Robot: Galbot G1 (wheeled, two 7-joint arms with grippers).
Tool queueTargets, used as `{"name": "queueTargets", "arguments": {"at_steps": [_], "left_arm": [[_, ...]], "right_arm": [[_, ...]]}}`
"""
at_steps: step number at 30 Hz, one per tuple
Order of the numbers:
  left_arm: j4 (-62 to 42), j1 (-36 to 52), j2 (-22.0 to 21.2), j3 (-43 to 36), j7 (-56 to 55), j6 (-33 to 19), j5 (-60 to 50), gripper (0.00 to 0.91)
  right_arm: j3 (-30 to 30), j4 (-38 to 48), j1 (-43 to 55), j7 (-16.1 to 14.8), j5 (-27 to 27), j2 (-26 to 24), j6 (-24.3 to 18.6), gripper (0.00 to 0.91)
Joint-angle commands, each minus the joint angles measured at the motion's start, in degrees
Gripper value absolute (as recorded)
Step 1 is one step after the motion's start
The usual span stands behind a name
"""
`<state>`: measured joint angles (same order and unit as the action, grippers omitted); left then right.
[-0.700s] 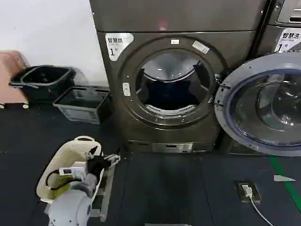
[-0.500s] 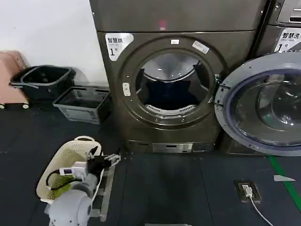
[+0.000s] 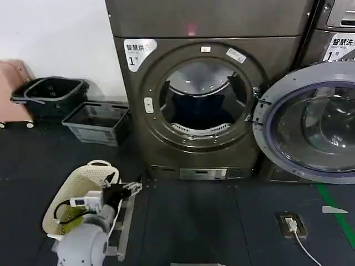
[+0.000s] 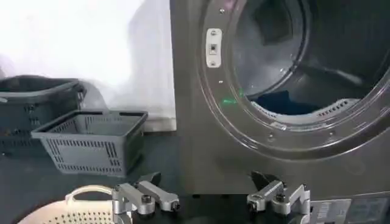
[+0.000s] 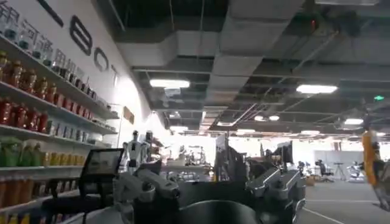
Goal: Grasp the clothes from the dryer.
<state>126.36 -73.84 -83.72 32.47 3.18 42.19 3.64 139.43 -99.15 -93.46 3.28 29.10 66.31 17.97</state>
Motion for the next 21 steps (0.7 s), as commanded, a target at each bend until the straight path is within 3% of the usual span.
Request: {"name": "queueTargets", "arguments": {"at_steps": [1,21], "left_arm": [[-0.04,-0.04,0.00,-0.02,0.02,2.81,0.16,0.907],[0.26,-0.81,-0.06,-0.04,0.13,2.81,0.00,0.907]], "right_arm": [[0.03,0.05,0.00,0.62,0.44,0.01,-0.09,0.907],[0.23,0.54,-0.04,1.16,1.01,0.34,0.07,0.907]]}}
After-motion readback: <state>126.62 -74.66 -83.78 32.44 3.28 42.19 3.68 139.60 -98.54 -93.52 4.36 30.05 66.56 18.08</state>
